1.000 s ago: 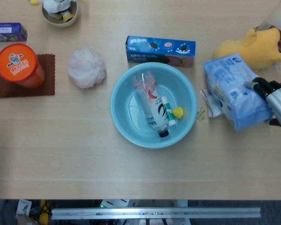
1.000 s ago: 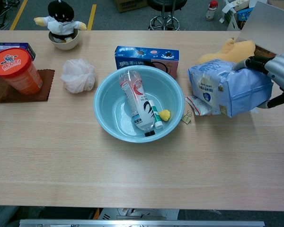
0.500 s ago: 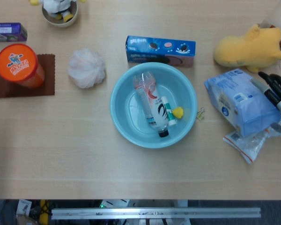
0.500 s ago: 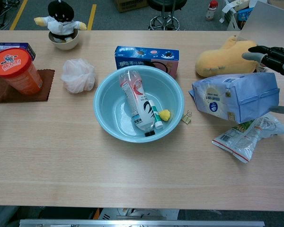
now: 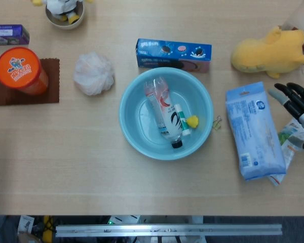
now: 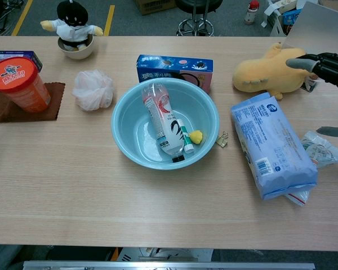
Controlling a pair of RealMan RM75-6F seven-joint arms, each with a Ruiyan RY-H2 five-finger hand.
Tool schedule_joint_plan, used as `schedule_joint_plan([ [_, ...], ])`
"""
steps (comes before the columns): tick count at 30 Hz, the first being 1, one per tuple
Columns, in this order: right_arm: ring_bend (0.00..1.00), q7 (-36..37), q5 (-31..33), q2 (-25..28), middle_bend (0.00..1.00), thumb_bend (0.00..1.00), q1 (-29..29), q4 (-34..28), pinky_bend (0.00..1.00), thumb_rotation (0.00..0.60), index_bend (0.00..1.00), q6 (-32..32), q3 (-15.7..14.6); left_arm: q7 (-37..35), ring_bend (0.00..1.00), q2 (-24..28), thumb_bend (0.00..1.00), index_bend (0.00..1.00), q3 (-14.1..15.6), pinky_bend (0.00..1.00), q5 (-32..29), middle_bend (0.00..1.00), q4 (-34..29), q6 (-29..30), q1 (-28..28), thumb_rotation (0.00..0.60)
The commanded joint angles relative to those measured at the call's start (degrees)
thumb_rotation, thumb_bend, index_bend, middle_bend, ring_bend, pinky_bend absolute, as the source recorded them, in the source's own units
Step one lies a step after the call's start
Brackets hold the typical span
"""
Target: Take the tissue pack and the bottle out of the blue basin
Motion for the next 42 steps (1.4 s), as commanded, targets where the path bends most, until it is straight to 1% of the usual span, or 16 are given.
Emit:
schedule_joint_plan([
  [1, 0.11, -0.1, 0.2, 0.4, 0.12, 0.08, 0.4, -0.3, 0.33, 0.6, 0.0, -0.3, 0.5, 0.0, 0.14, 0.0, 0.32, 0.23, 0.0, 0.1, 0.1, 0.2, 0.0, 0.0, 0.0, 0.6],
  [5, 0.12, -1.1, -0.4, 1.7, 0.15, 0.08, 2.0, -1.8, 0.33, 0.6, 0.0, -1.5, 1.5, 0.0, 0.14, 0.1, 0.32, 0.23, 0.2, 0.1, 0.2, 0.2, 0.0, -0.1, 0.0, 0.6],
  [8, 0.13, -3.5, -0.9, 2.9, 0.17, 0.08, 4.2, -4.0, 0.35, 0.6, 0.0, -3.8, 2.7, 0.0, 0.14, 0.1, 0.32, 0.23, 0.3, 0.1, 0.3, 0.2, 0.0, -0.2, 0.0, 0.6],
  [10, 0.14, -5.9, -0.9, 3.6, 0.18, 0.08, 6.3, -5.8, 0.35, 0.6, 0.0, -6.6, 3.7, -0.2, 0.14, 0.1, 0.32, 0.23, 0.3, 0.1, 0.4, 0.2, 0.0, 0.1, 0.1, 0.6],
  [14, 0.14, -8.6, 0.4, 3.4, 0.18, 0.08, 10.6, -8.4, 0.35, 0.6, 0.0, -12.9, 5.7, -0.7, 0.14, 0.1, 0.32, 0.23, 0.5, 0.1, 0.6, 0.2, 0.3, 0.5, 0.6, 0.6],
  [20, 0.14, -15.7, 2.5, -0.9, 0.18, 0.08, 16.1, -10.0, 0.35, 0.6, 0.0, -19.9, 8.7, -1.9, 0.14, 0.4, 0.32, 0.23, 0.6, 0.1, 0.5, 0.2, 0.6, 1.2, 1.1, 0.6],
  [25, 0.14, -22.0, 5.8, -5.6, 0.18, 0.07, 20.1, -8.8, 0.35, 0.6, 0.02, -25.5, 10.5, -3.2, 0.14, 0.7, 0.32, 0.23, 0.8, 0.1, 0.8, 0.2, 0.8, 1.6, 1.5, 0.6],
  [27, 0.14, -25.5, 6.5, -7.7, 0.18, 0.05, 21.3, -7.8, 0.36, 0.6, 0.02, -26.8, 10.8, -3.4, 0.14, 0.8, 0.32, 0.23, 0.8, 0.1, 0.8, 0.2, 1.0, 1.6, 1.6, 0.6],
  [33, 0.14, -31.2, 9.6, -13.4, 0.18, 0.03, 24.1, -5.1, 0.36, 0.6, 0.02, -29.9, 11.3, -3.9, 0.14, 1.0, 0.32, 0.23, 0.8, 0.1, 0.5, 0.2, 1.2, 1.1, 1.5, 0.6],
  [42, 0.14, -35.8, 13.2, -20.7, 0.18, 0.03, 28.4, 0.2, 0.36, 0.6, 0.03, -33.1, 11.8, -4.5, 0.14, 1.3, 0.32, 0.23, 0.6, 0.1, 0.0, 0.2, 1.4, 0.9, 1.5, 0.6],
])
